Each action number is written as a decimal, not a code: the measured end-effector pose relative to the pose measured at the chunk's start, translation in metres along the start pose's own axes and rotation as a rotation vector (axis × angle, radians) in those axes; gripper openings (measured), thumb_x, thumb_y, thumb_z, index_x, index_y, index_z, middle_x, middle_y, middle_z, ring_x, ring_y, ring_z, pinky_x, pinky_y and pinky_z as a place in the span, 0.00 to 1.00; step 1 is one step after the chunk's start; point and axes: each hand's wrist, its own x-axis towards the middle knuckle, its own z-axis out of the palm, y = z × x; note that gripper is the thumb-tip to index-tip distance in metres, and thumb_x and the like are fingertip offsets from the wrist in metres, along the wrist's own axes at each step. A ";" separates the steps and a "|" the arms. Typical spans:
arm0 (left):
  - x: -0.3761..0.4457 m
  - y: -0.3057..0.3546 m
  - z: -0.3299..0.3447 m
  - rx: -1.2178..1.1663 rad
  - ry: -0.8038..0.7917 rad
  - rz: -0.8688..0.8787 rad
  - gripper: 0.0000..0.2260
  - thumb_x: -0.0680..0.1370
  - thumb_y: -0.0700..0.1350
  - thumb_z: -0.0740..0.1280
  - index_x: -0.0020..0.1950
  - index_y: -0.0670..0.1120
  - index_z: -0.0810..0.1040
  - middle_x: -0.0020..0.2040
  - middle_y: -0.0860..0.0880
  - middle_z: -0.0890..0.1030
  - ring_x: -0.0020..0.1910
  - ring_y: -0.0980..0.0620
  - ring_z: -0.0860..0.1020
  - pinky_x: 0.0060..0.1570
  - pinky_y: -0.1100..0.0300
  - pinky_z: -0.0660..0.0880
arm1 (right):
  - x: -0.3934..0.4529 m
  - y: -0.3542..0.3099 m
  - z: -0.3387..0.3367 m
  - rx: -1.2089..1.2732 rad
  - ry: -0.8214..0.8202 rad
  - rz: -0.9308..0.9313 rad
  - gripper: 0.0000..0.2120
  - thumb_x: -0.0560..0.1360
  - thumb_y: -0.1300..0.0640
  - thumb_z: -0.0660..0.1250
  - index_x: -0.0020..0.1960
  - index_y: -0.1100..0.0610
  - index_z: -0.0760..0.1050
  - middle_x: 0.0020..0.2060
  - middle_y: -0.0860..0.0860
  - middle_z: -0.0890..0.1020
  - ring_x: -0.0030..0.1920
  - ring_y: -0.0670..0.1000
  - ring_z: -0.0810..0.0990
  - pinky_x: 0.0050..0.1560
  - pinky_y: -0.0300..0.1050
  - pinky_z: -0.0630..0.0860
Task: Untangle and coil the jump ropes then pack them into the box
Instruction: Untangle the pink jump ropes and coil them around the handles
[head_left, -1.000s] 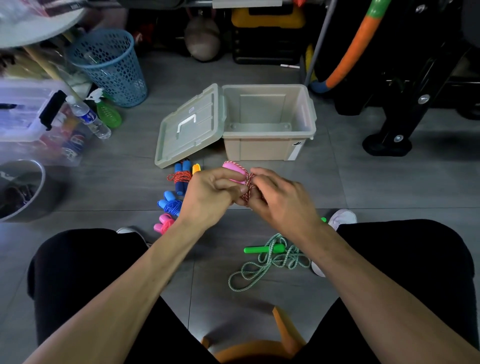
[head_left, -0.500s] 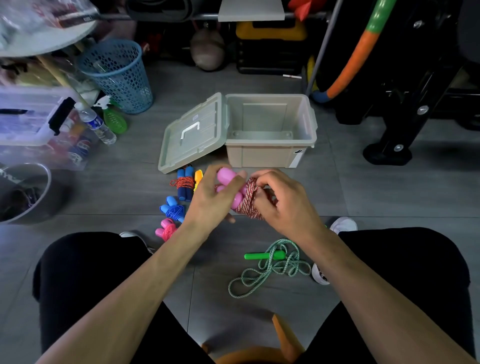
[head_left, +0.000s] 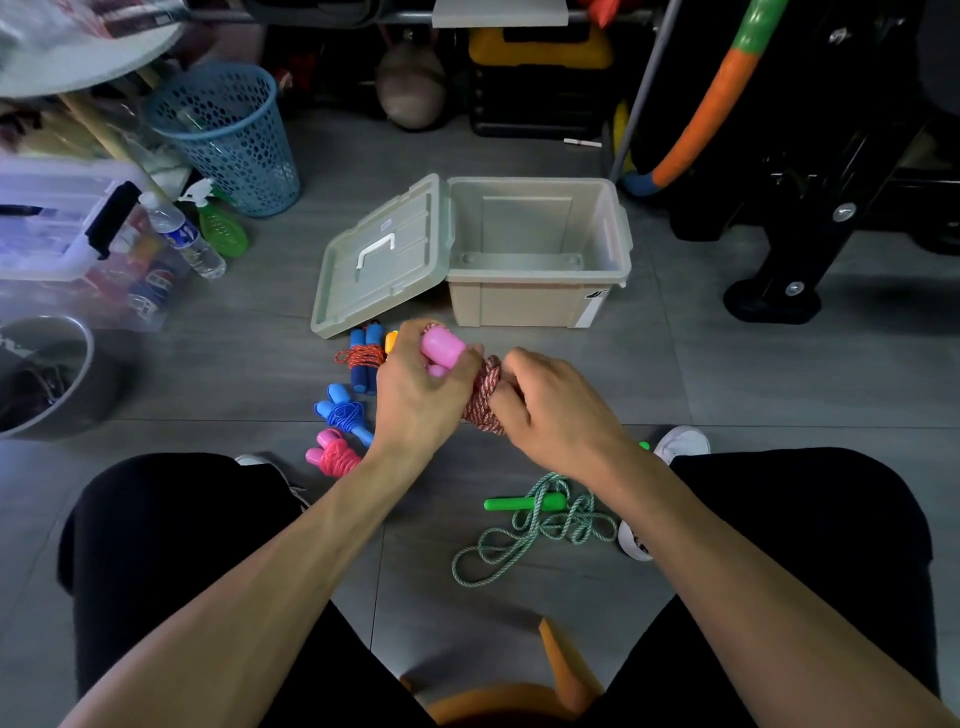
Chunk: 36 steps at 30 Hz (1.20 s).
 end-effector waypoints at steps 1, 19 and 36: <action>0.003 -0.001 0.000 -0.009 0.014 -0.014 0.11 0.73 0.49 0.72 0.51 0.48 0.75 0.38 0.51 0.80 0.34 0.55 0.79 0.40 0.51 0.80 | 0.002 -0.001 -0.001 0.050 -0.008 0.012 0.10 0.76 0.52 0.57 0.40 0.57 0.65 0.33 0.50 0.72 0.34 0.55 0.71 0.34 0.48 0.66; 0.008 -0.019 -0.001 0.045 -0.021 0.007 0.13 0.73 0.47 0.71 0.54 0.46 0.73 0.40 0.51 0.79 0.36 0.58 0.77 0.32 0.70 0.73 | -0.003 0.007 -0.004 0.164 -0.263 0.165 0.14 0.79 0.47 0.61 0.40 0.56 0.69 0.31 0.46 0.74 0.32 0.47 0.71 0.33 0.47 0.67; 0.015 -0.037 0.005 -0.144 -0.003 -0.267 0.14 0.66 0.54 0.70 0.43 0.46 0.75 0.36 0.49 0.80 0.37 0.48 0.80 0.43 0.47 0.80 | -0.002 -0.004 0.005 0.548 -0.216 0.233 0.18 0.81 0.57 0.62 0.36 0.66 0.67 0.27 0.51 0.68 0.28 0.45 0.65 0.32 0.45 0.62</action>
